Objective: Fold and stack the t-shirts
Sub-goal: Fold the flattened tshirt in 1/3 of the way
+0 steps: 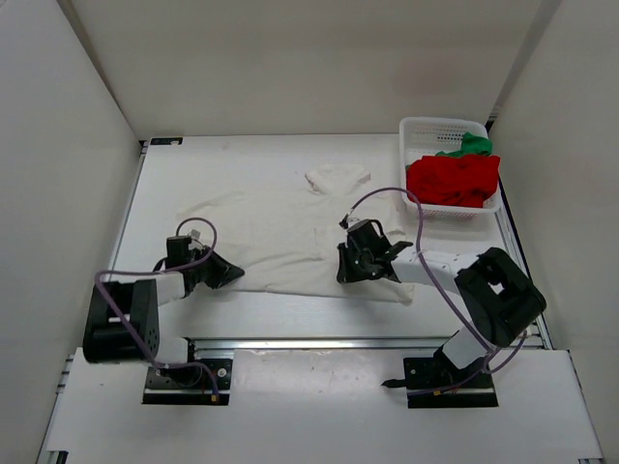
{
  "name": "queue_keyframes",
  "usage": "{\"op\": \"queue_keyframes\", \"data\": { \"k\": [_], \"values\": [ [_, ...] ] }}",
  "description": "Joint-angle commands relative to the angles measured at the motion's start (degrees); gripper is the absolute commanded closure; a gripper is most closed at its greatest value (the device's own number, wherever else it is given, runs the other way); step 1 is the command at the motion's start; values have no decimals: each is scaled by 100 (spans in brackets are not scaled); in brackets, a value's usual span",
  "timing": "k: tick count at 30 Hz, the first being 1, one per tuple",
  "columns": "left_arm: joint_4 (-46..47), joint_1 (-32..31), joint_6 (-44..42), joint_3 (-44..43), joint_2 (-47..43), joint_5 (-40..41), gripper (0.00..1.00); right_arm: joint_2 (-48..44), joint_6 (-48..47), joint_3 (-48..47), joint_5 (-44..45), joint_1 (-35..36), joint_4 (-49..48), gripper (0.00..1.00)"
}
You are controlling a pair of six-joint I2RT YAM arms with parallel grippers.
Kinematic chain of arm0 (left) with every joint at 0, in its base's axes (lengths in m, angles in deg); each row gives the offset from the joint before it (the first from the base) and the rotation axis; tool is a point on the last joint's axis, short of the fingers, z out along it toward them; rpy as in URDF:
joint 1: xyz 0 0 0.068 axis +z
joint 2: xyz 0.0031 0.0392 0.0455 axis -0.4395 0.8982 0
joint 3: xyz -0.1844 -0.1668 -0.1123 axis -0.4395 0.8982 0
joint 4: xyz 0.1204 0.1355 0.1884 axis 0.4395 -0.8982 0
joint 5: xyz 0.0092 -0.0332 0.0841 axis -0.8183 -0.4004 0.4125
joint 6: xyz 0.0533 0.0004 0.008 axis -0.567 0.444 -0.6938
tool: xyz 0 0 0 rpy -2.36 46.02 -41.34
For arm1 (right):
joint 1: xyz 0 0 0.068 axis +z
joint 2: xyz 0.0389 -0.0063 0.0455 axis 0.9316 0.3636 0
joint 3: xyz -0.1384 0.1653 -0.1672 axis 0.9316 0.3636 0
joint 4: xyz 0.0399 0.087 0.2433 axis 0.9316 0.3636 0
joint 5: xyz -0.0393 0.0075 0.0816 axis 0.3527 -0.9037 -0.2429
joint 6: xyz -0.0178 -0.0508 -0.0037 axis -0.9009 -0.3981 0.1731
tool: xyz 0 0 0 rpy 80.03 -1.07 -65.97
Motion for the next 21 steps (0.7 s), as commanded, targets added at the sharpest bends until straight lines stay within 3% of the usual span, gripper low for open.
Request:
{"op": "queue_keyframes", "data": {
  "k": [1, 4, 7, 9, 11, 16, 21],
  "values": [
    [-1161, 490, -641, 490, -766, 47, 84, -358, 25, 177, -69, 225, 555, 96],
    [-1241, 327, -607, 211, -1154, 117, 77, -587, -1, -226, -217, -99, 670, 79],
    [-1039, -270, -308, -430, -1400, 476, 72, -606, -98, -797, -411, -337, 662, 71],
    [-890, -527, -211, -861, -1419, 1012, 71, -580, -168, -1089, -394, -381, 617, 76],
    [-785, -432, -194, -1397, -1122, 1461, 70, -343, -221, -1256, -455, -363, 600, 100],
    [-538, 386, -140, -2444, 152, 1814, 69, -360, -177, -722, -860, -206, -50, 100],
    [-1448, 887, -676, -4199, 1707, 2313, 62, -544, -168, -220, -1219, -100, -472, 100]
  ]
}}
